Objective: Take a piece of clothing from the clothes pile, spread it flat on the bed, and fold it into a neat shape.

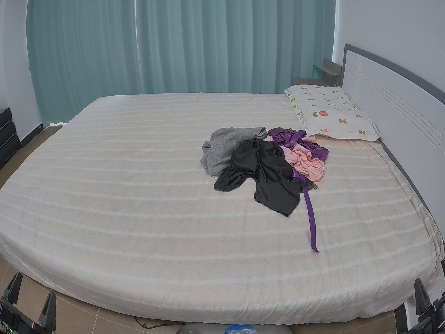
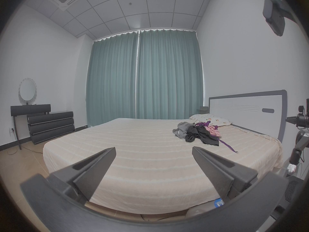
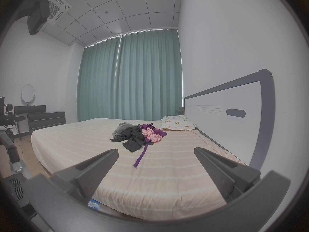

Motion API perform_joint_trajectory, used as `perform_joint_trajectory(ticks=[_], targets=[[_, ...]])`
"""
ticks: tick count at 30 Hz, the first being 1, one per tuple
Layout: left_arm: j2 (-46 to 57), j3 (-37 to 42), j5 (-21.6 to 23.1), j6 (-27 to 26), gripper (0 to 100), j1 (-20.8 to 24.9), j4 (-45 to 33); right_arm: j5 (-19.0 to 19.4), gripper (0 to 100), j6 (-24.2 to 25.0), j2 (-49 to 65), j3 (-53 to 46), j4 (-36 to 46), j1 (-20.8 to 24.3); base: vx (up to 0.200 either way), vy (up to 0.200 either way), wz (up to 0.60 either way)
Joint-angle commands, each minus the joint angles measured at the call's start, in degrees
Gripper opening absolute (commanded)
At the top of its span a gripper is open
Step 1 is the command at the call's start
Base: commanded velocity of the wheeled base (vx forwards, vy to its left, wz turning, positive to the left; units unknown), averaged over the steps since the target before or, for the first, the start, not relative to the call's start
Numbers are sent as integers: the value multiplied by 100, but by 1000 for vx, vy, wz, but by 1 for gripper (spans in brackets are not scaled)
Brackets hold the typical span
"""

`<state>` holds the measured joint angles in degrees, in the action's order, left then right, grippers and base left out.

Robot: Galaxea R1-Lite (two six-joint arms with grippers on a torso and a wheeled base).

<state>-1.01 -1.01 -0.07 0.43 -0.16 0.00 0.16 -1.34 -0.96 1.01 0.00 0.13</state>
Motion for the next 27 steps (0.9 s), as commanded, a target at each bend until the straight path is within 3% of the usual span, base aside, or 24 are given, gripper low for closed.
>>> perform_joint_trajectory(ticks=[1,5,6,8,12,17,25,27], targets=[[57,101,-1,1,100,-2,0,2,100,-7,96,-84,18,4,0,0,0],[66,101,-1,1,100,-2,0,54,100,81,8,154,-88,48,0,0,0],[57,101,-1,1,100,-2,0,134,100,538,-747,1393,-53,154,0,0,0],[57,101,-1,1,100,-2,0,239,100,556,-1196,1657,62,145,0,0,0],[57,101,-1,1,100,-2,0,459,100,284,-1714,1569,141,198,0,0,0],[57,101,-1,1,100,-2,0,749,100,486,-3463,1402,-396,321,0,0,0],[57,101,-1,1,100,-2,0,784,100,661,-5880,1938,-1116,619,0,0,0],[57,101,-1,1,100,-2,0,784,100,1013,-6935,2245,-1512,751,0,0,0]])
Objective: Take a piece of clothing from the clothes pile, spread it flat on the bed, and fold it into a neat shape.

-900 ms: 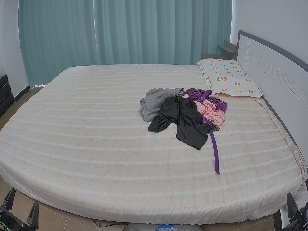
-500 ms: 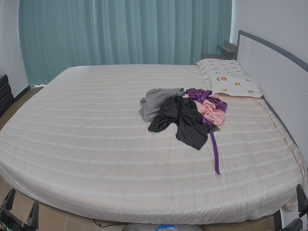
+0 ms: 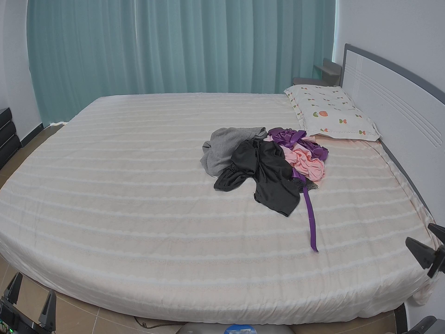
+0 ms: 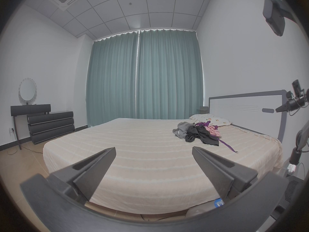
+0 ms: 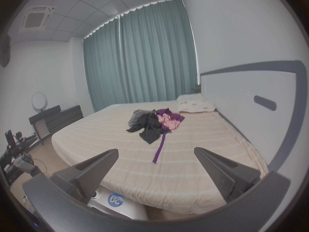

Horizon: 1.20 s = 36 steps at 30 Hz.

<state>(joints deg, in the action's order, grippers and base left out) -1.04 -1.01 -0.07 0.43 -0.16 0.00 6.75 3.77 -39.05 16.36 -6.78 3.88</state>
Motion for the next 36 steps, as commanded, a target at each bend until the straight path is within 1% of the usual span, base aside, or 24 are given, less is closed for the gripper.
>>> perform_joint_trajectory(ticks=[1,2,3,4,5,7,9,11,12,14,16,17,18,20,22,25,28,31,34,36], targets=[[60,101,-1,1,100,-2,0,116,100,740,-3610,878,-1054,439,0,0,0],[60,101,-1,1,100,-2,0,116,100,766,-3672,904,-1080,439,0,0,0],[60,101,-1,1,100,-2,0,107,100,1082,-4392,1159,-1414,526,0,0,0],[60,101,-1,1,100,-2,0,72,100,1214,-4788,1308,-1607,579,0,0,0],[60,101,-1,1,100,-2,0,63,100,1258,-4946,1379,-1686,597,0,0,0],[60,101,-1,1,100,-2,0,10,100,1531,-5939,1836,-2170,693,0,0,0],[60,101,-1,1,100,-2,0,-34,100,1636,-6326,2055,-2293,729,0,0,0],[60,101,-1,1,100,-2,0,-210,100,1891,-6950,2548,-2328,808,0,0,0],[68,101,-1,1,100,-2,0,-227,100,1908,-6985,2583,-2328,808,0,0,0],[60,101,-1,1,100,-2,0,-491,100,2374,-7662,3198,-2337,922,0,0,0],[60,101,-1,1,100,-2,0,-596,100,2638,-8048,3594,-2328,992,0,0,0],[60,101,-1,1,100,-2,0,-605,100,2647,-8075,3620,-2319,992,0,0,0],[60,101,-1,1,100,-2,0,-623,100,2743,-8409,3945,-2302,1010,0,0,0],[60,101,-1,1,100,-2,0,-631,100,2761,-8778,4270,-2293,1001,0,0,0],[60,101,-1,1,100,-2,0,-737,100,2796,-9130,4604,-2293,992,0,0,0],[60,101,-1,1,100,-2,0,-878,100,3095,-9560,5079,-2275,1045,0,0,0],[60,101,-1,1,100,-2,0,-886,100,3367,-9850,5422,-2258,1142,0,0,0],[60,101,-1,1,100,-2,0,-895,100,3508,-10255,5773,-2196,1212,0,0,0],[60,101,-1,1,100,-2,0,-895,100,3631,-10483,6019,-2126,1203,0,0,0],[60,101,-1,1,100,-2,0,-895,100,3807,-10597,6230,-1985,1177,0,0,0]])
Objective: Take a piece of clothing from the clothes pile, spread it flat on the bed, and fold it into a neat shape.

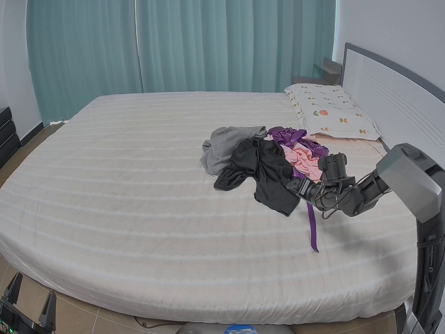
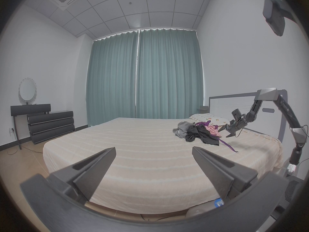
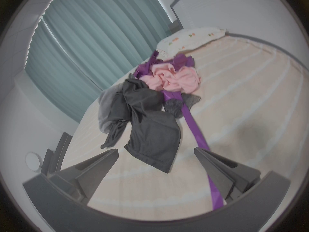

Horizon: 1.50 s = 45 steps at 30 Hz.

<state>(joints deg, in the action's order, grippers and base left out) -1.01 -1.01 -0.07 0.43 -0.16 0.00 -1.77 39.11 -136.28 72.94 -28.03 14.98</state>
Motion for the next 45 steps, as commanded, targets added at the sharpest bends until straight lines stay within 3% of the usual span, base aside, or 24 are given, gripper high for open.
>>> perform_joint_trajectory(ticks=[1,8,14,20,31,32,45], targets=[[57,101,-1,1,100,-2,0,-43,100,343,-909,669,210,57,0,0,0],[57,101,-1,1,100,-2,0,-43,100,695,-1173,1179,377,110,0,0,0],[57,101,-1,1,100,-2,0,-69,100,695,-1551,1636,667,295,0,0,0],[57,101,-1,1,100,-2,0,-342,100,704,-2008,2401,895,347,0,0,0],[57,101,-1,1,100,-2,0,-430,100,721,-1938,2787,825,321,0,0,0],[57,101,-1,1,100,-2,0,-430,0,721,-1938,2787,834,321,0,0,0],[66,101,-1,1,100,-2,0,-271,0,756,-1331,1882,825,233,0,0,0]])
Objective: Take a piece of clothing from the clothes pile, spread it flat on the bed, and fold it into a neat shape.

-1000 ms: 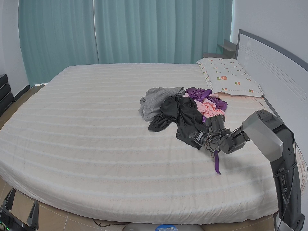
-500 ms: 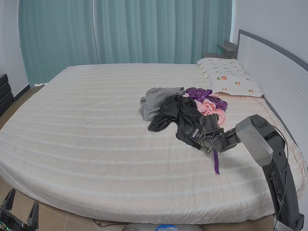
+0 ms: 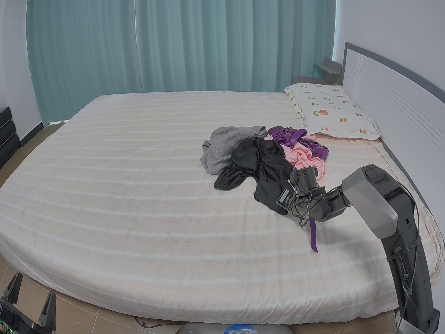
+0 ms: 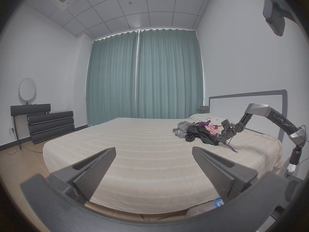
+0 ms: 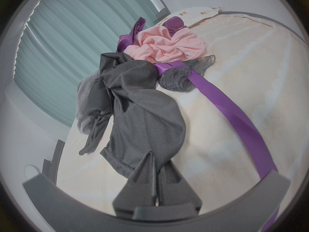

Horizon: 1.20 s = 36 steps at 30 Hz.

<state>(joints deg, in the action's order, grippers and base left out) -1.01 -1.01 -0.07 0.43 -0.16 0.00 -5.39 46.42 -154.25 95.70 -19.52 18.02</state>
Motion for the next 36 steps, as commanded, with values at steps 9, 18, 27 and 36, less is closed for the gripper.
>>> perform_joint_trajectory(ticks=[9,18,27,36], targets=[[57,101,-1,1,100,-2,0,1409,0,376,2083,-2802,-1274,-290,0,0,0],[57,101,-1,1,100,-2,0,1884,0,376,3542,-5342,-3682,-272,0,0,0],[57,101,34,-16,100,-2,9,1980,0,341,5370,-5641,-4042,-141,0,0,0],[75,101,95,-218,100,7,26,2015,0,332,6416,-4991,-3937,185,0,0,0]])
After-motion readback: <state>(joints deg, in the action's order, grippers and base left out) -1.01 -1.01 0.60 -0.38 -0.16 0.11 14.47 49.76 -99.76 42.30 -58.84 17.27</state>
